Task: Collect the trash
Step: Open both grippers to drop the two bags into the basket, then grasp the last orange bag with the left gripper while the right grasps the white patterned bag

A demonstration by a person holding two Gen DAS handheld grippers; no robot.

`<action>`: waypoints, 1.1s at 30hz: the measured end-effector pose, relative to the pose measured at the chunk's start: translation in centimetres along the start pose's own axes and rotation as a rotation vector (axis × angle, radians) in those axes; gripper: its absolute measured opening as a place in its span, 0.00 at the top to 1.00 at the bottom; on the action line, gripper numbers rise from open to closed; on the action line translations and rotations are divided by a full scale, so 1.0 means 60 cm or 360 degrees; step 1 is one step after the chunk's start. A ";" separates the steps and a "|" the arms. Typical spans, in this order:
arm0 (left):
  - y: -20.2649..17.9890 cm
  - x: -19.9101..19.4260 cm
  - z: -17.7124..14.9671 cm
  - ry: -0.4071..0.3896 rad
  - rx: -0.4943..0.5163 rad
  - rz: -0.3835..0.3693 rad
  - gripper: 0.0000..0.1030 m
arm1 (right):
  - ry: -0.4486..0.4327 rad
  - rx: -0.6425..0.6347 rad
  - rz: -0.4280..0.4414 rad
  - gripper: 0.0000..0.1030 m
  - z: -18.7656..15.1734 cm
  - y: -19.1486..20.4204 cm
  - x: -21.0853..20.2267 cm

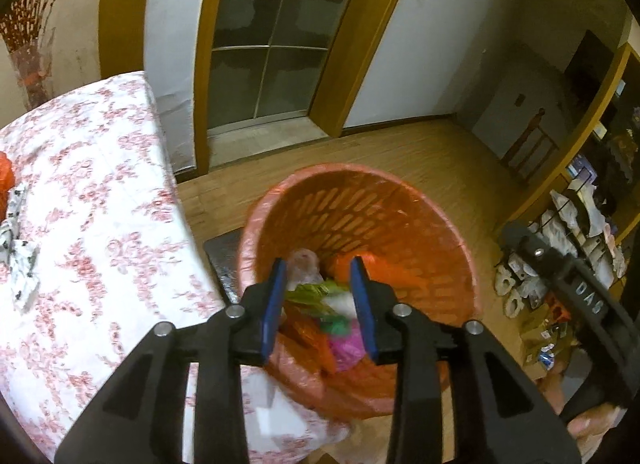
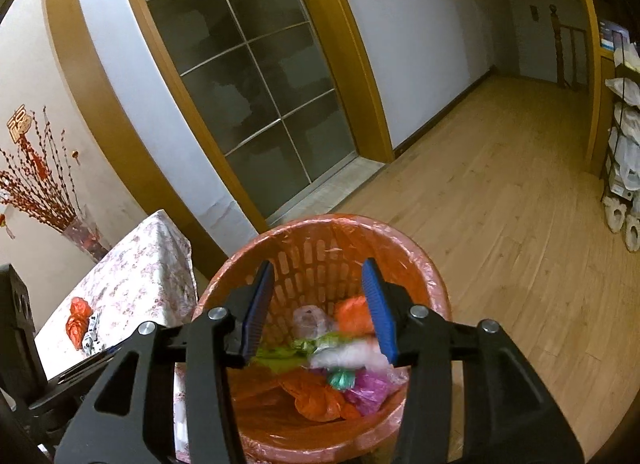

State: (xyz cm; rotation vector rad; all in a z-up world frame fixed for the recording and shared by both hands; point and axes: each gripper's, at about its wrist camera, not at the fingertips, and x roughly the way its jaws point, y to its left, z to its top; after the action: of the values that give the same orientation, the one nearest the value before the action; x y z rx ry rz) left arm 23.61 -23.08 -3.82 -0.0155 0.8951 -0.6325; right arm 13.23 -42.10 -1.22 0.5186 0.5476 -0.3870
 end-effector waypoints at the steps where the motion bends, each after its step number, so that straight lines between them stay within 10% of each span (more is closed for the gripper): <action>1: 0.006 -0.002 -0.002 -0.0005 0.0004 0.0024 0.64 | -0.0001 0.0000 -0.0005 0.55 0.001 -0.001 -0.001; 12: 0.115 -0.039 -0.011 -0.0036 -0.0057 0.0316 0.52 | 0.0035 -0.0042 0.0005 0.55 -0.008 0.010 0.004; 24: 0.398 -0.155 0.028 -0.0278 -0.0439 0.0890 0.43 | 0.0115 -0.0137 0.0029 0.55 -0.028 0.051 0.026; 33: 0.509 -0.134 0.049 -0.0181 -0.0615 0.0812 0.29 | 0.0208 -0.0258 0.0068 0.55 -0.052 0.112 0.058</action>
State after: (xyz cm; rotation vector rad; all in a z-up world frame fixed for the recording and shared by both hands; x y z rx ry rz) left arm 37.58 5.41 -4.33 -0.1634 0.8557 0.0211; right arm 17.93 -35.68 -3.10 0.4002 0.6865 -0.2662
